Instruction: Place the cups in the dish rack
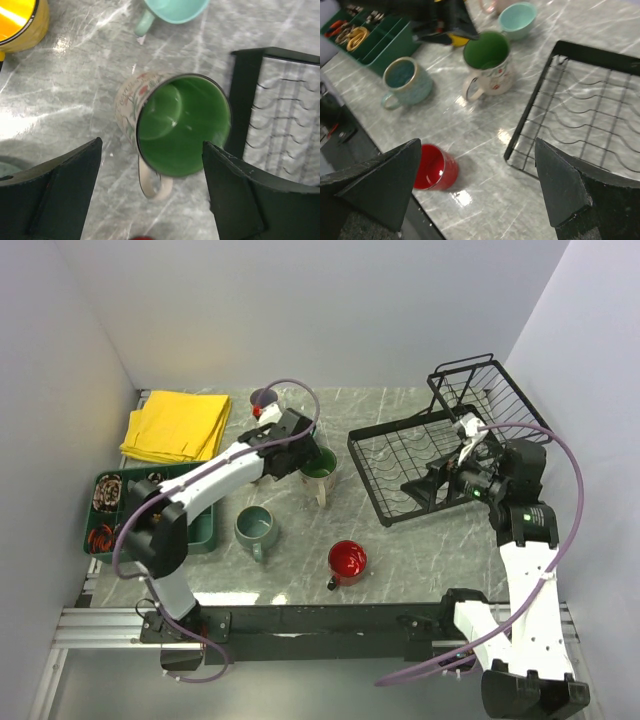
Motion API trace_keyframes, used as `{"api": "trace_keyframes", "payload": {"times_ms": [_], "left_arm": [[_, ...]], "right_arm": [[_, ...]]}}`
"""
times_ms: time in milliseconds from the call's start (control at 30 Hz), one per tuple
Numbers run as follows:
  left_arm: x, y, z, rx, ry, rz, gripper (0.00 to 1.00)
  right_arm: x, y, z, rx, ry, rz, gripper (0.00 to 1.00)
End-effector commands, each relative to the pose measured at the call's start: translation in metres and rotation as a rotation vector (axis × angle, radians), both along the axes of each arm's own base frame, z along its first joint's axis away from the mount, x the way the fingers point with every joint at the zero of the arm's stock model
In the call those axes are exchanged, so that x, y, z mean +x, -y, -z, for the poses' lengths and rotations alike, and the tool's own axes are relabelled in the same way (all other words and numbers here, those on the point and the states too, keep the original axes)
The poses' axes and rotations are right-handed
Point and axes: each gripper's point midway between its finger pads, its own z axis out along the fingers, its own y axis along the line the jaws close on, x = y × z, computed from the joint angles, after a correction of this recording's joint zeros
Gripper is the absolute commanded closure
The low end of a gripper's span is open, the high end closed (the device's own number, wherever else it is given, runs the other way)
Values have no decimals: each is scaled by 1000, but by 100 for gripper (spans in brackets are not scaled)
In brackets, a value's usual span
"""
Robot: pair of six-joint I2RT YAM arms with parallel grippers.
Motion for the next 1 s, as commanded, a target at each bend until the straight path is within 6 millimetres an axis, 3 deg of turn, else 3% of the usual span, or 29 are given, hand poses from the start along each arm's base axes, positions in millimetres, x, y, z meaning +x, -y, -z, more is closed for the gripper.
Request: {"api": "trace_keyframes", "payload": {"times_ms": [0,167,600,767,900,967], "left_arm": [[9,1,12,50,-21,-33,14],[13,5,37,87,-58,-13,24],[20,10,64,164,-90,26,44],[23,12,50,147,-53,41,70],[18,11,30,105,-10,55,98],[13,13,6,38,36,61,99]], "right_arm": [[-2,-11,0,13,36,-101,0],[-2,-14,5,12,44,-125,0],[-4,-16,4,24,44,-145,0],[-5,-17,5,13,38,-158,0],[-7,-19,9,10,18,-179,0],[-12,-23,13,13,-2,-211,0]]}}
